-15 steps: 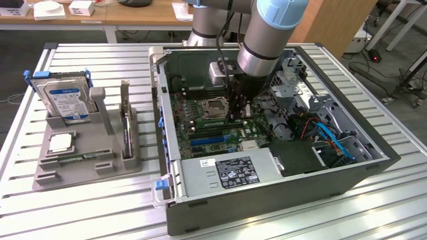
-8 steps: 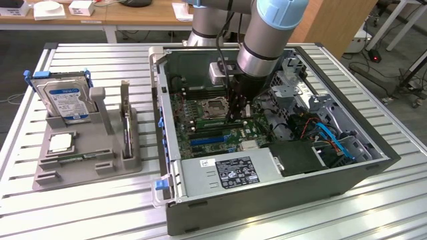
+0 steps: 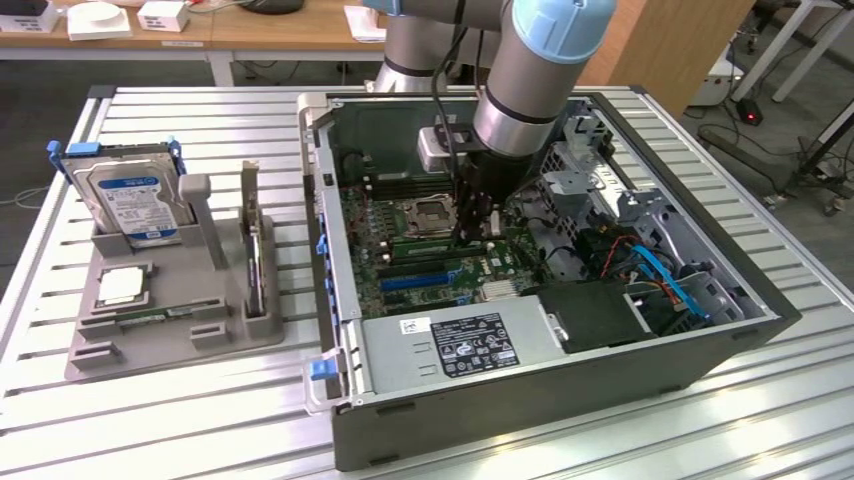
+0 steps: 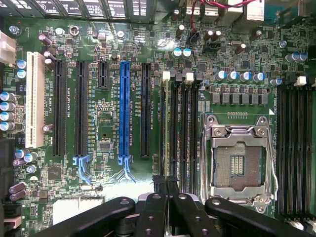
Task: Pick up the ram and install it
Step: 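Insert the ram into the slot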
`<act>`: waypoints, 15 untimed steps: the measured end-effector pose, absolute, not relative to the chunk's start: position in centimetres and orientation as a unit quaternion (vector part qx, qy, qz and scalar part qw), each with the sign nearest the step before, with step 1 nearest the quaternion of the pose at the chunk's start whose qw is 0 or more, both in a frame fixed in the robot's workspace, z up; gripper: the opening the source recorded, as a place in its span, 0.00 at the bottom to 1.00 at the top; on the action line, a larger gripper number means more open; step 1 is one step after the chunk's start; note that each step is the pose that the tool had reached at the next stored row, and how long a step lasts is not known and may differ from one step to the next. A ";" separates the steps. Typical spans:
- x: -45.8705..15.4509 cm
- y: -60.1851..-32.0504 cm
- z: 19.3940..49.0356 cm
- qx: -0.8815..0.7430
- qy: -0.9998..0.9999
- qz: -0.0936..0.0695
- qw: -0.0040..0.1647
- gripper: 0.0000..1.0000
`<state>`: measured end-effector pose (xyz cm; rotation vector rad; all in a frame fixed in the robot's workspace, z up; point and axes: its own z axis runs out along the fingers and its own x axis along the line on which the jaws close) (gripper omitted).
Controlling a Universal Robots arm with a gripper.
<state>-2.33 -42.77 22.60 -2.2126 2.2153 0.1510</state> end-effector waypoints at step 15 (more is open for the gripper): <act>-2.3 -42.8 22.5 -0.706 0.707 0.048 0.004 0.11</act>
